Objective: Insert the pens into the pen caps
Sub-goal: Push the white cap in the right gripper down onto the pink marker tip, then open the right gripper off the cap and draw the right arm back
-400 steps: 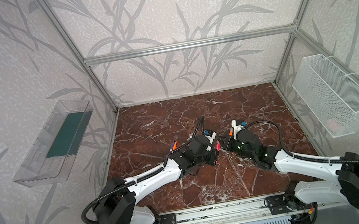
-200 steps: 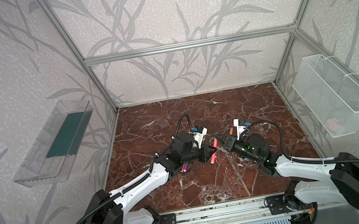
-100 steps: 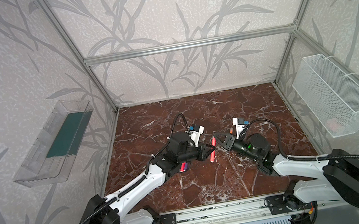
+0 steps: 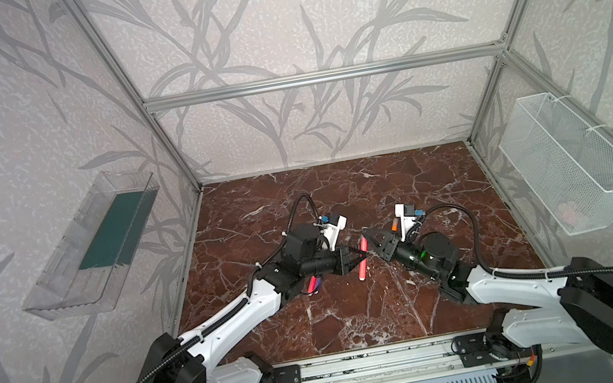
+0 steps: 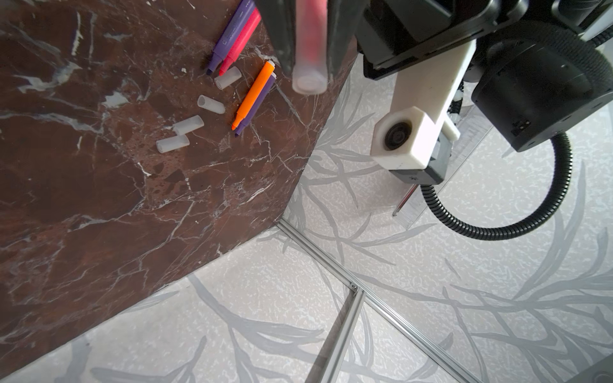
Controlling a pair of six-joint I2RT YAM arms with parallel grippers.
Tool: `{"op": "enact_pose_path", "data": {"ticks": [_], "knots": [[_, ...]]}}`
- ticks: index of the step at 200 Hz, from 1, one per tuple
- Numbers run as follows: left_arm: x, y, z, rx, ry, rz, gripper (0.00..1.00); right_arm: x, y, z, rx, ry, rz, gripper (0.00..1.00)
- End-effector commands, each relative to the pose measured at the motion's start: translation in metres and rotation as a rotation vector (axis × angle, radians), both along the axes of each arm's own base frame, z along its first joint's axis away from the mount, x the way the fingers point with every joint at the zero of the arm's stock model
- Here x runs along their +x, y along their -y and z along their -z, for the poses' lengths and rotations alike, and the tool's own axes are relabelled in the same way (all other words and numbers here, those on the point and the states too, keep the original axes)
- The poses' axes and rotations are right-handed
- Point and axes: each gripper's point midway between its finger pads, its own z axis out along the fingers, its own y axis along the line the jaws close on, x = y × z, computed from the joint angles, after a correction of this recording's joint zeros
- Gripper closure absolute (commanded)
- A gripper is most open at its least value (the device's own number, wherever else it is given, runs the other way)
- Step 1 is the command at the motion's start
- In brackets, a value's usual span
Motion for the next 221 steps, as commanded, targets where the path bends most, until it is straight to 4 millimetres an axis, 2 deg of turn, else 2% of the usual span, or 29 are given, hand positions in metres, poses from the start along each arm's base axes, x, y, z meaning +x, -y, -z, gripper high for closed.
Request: {"op": "enact_pose_path", "data": {"ticks": [1,30,51,73,104,142,174,221], "knots": [[0.052,-0.015,-0.037,-0.013,0.133,-0.204,1.0,-0.019,-0.008,0.029,-0.146,-0.076,-0.067,1.0],[0.059,-0.022,-0.029,0.059,0.138,-0.245,1.0,-0.021,-0.009,0.02,-0.163,-0.068,-0.07,1.0],[0.061,-0.023,-0.025,0.095,0.145,-0.256,1.0,-0.02,-0.008,0.022,-0.198,-0.075,-0.056,1.0],[0.061,-0.021,-0.022,0.097,0.137,-0.251,1.0,-0.027,-0.014,0.011,-0.134,-0.001,-0.109,1.0],[0.055,-0.011,-0.031,-0.009,0.106,-0.177,1.0,-0.037,-0.018,-0.006,-0.06,0.095,-0.164,1.0],[0.048,-0.011,-0.047,-0.092,0.121,-0.136,1.0,-0.047,-0.018,-0.019,-0.006,0.153,-0.208,1.0],[0.045,-0.017,-0.057,-0.113,0.131,-0.137,1.0,-0.047,-0.016,-0.017,0.003,0.146,-0.205,1.0],[0.052,-0.023,-0.051,-0.104,0.111,-0.165,1.0,-0.042,-0.007,-0.011,-0.016,0.115,-0.155,1.0]]}}
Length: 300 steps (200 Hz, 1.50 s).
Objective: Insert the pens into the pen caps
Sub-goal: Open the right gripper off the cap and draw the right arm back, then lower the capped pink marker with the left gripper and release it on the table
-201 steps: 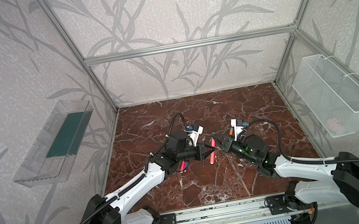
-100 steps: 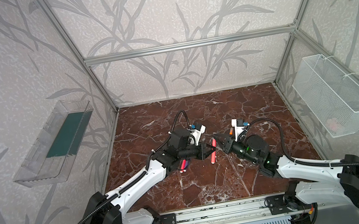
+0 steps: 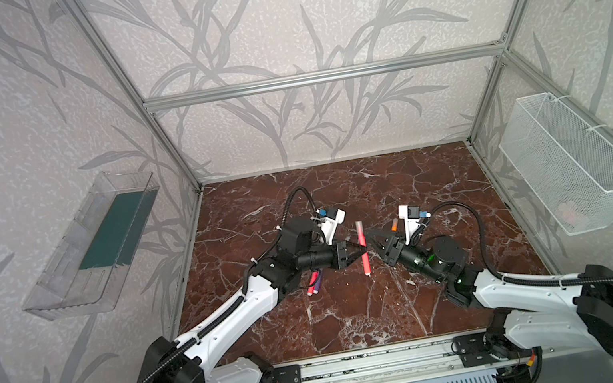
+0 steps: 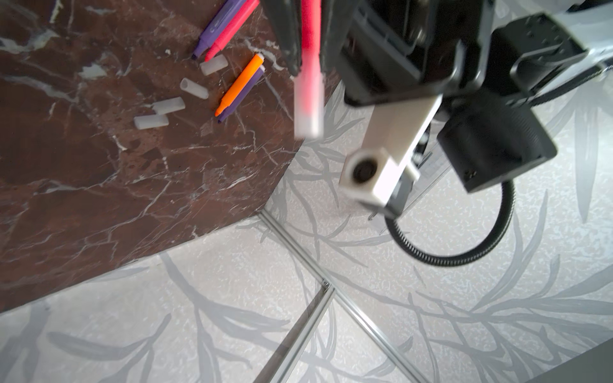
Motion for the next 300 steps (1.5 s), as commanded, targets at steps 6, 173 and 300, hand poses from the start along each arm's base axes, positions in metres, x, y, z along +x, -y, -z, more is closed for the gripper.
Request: {"op": "enact_pose_path", "data": {"ticks": [6,173,300], "knots": [[0.033,-0.014,-0.021,-0.034,0.078,-0.147,1.0,-0.014,-0.003,0.009,-0.035,-0.022,-0.056,1.0],[0.066,0.056,0.133,0.647,-0.094,-0.163,1.0,0.02,0.131,0.071,-0.465,-0.314,0.606,0.57],[0.095,0.085,0.188,0.807,-0.15,-0.132,1.0,-0.003,0.103,0.028,-0.354,-0.547,0.412,0.01]]}}
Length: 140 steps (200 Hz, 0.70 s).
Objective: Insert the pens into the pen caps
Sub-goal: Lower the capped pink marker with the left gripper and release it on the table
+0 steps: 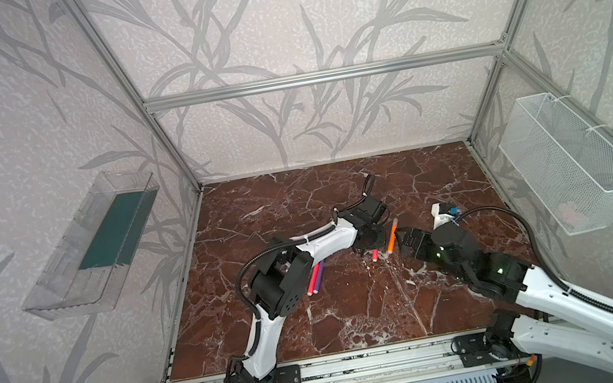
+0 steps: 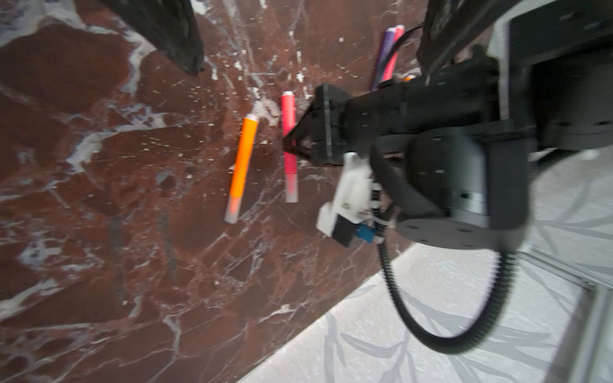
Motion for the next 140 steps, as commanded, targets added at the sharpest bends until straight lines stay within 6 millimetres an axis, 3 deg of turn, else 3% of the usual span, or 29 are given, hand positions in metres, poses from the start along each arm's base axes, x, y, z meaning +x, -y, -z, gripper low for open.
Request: {"op": "enact_pose_path", "data": {"ticks": [1,12,46,87,115,140], "knots": [[0.003,0.001,0.003,0.042,-0.016,0.01,1.0,-0.015,-0.009,0.0,0.048,-0.096,-0.054,0.01],[0.005,-0.001,0.005,0.057,-0.016,-0.002,0.97,-0.016,-0.01,-0.001,0.051,-0.116,-0.05,0.01],[0.011,-0.008,-0.002,0.039,-0.005,-0.022,0.62,-0.015,0.0,0.001,0.02,-0.143,0.011,0.01],[0.017,-0.032,-0.046,-0.007,0.069,-0.051,0.39,-0.01,-0.013,-0.006,0.05,-0.079,-0.034,0.01],[0.013,-0.07,-0.083,0.001,0.159,-0.109,0.35,-0.003,-0.029,-0.003,-0.007,-0.085,-0.066,0.01],[-0.001,-0.123,-0.1,0.048,0.242,-0.219,0.34,0.005,-0.053,0.001,-0.06,-0.095,-0.136,0.01]]}}
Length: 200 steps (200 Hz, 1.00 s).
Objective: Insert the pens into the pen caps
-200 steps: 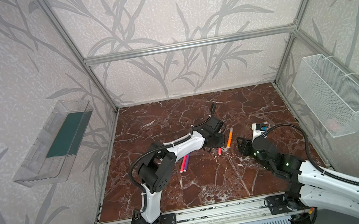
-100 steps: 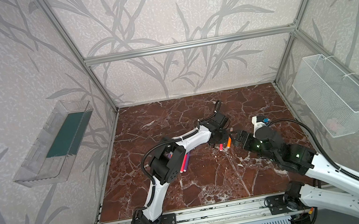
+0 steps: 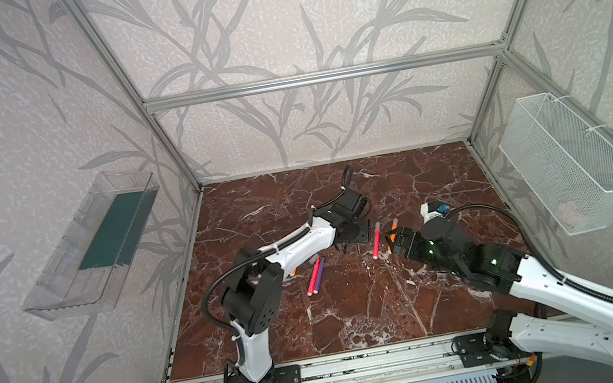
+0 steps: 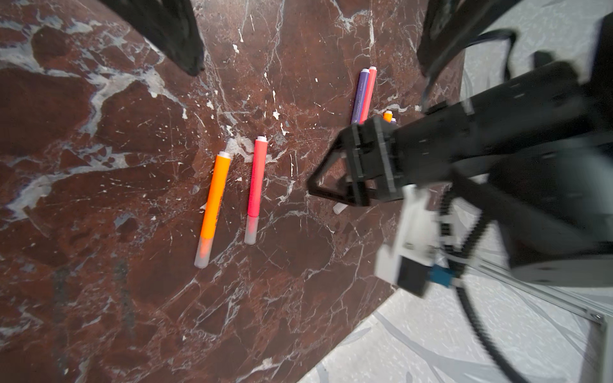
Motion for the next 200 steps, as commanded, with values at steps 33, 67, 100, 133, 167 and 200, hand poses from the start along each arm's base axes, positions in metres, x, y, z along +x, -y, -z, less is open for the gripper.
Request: {"op": "enact_pose_path", "data": {"ticks": [33,67,100,133,167,200], "knots": [[-0.033,-0.113,-0.017,0.135,0.187,-0.236,0.31,0.026,-0.064,-0.005,-0.029,0.155,-0.214,0.0],[-0.052,-0.138,0.011,0.163,0.136,-0.27,0.38,0.04,-0.085,0.01,-0.115,0.193,-0.303,0.17],[-0.052,-0.142,0.038,0.178,0.089,-0.279,0.44,0.053,-0.09,0.035,-0.25,0.102,-0.32,0.34],[-0.052,-0.133,0.051,0.168,0.016,-0.248,0.51,0.057,-0.091,0.044,-0.26,0.101,-0.314,0.35],[-0.06,-0.125,0.064,0.161,-0.048,-0.209,0.56,0.061,-0.094,0.051,-0.253,0.097,-0.325,0.37],[-0.063,-0.125,0.071,0.166,-0.07,-0.196,0.58,0.065,-0.097,0.059,-0.257,0.072,-0.333,0.41]]}}
